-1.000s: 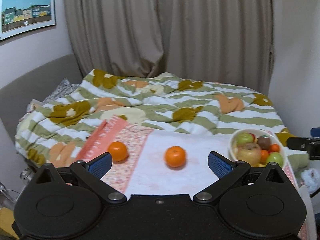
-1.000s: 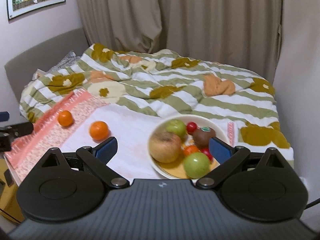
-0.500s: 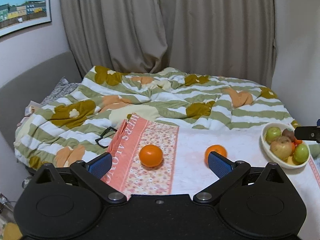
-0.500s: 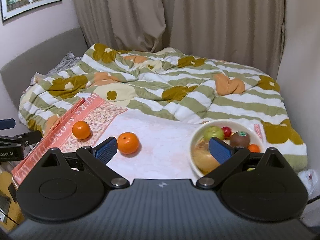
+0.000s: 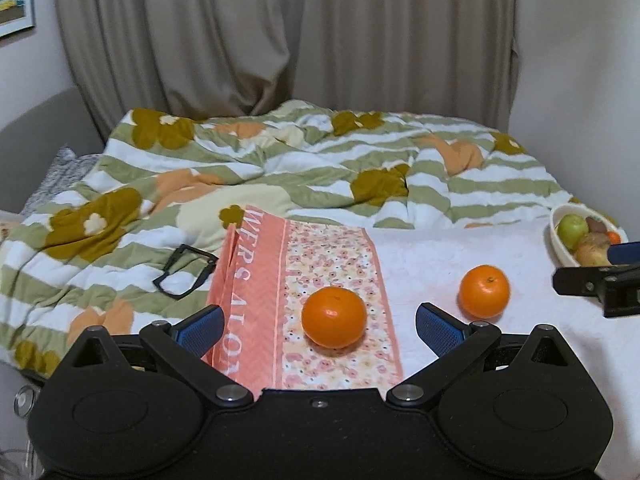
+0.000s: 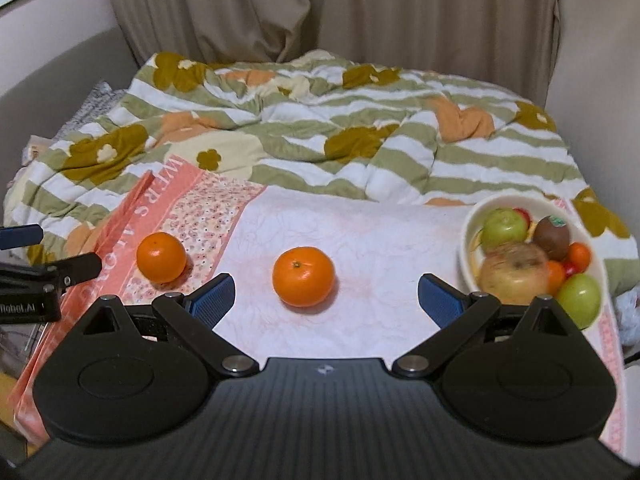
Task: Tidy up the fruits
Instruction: 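Withdraw both tools from the bowl toward the two remaining oranges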
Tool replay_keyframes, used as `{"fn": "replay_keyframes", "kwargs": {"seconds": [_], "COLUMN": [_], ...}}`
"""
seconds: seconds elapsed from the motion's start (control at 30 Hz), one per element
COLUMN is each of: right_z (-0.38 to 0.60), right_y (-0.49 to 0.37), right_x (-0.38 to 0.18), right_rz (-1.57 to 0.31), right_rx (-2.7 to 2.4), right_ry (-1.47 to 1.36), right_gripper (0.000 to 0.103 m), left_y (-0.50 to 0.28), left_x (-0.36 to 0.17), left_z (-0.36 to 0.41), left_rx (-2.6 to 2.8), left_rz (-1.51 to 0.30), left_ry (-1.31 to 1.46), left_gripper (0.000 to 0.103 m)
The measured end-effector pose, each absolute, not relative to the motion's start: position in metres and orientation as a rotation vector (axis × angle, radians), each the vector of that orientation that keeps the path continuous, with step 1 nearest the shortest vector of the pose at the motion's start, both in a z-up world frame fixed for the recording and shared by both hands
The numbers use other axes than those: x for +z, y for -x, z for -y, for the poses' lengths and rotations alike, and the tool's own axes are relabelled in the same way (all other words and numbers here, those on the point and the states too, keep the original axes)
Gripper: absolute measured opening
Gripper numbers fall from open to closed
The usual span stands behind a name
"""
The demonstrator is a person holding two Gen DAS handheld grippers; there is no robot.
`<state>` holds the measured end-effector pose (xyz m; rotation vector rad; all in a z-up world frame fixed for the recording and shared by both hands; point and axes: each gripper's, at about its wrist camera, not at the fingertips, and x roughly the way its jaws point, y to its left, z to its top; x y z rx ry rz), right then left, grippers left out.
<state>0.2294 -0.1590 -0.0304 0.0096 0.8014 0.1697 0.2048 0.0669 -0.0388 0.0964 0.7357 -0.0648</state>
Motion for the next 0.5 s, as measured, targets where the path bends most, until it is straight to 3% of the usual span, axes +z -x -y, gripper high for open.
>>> {"fn": "replay_keyframes", "kwargs": {"seconds": [0.5], "right_z": [0.135], "right_y": [-0.298], "right_x": [-0.096], "right_rz": [-0.913], "right_rx": [0.177], "right_ry": [-0.011], "right_gripper": [0.103], "left_y": [-0.273], "left_x": [-0.101], "left_z": [-0.067], "left_rx": [-0.110], "left_rz": [-0.878], "left_ry": [-0.093], "left_gripper": [0.094]}}
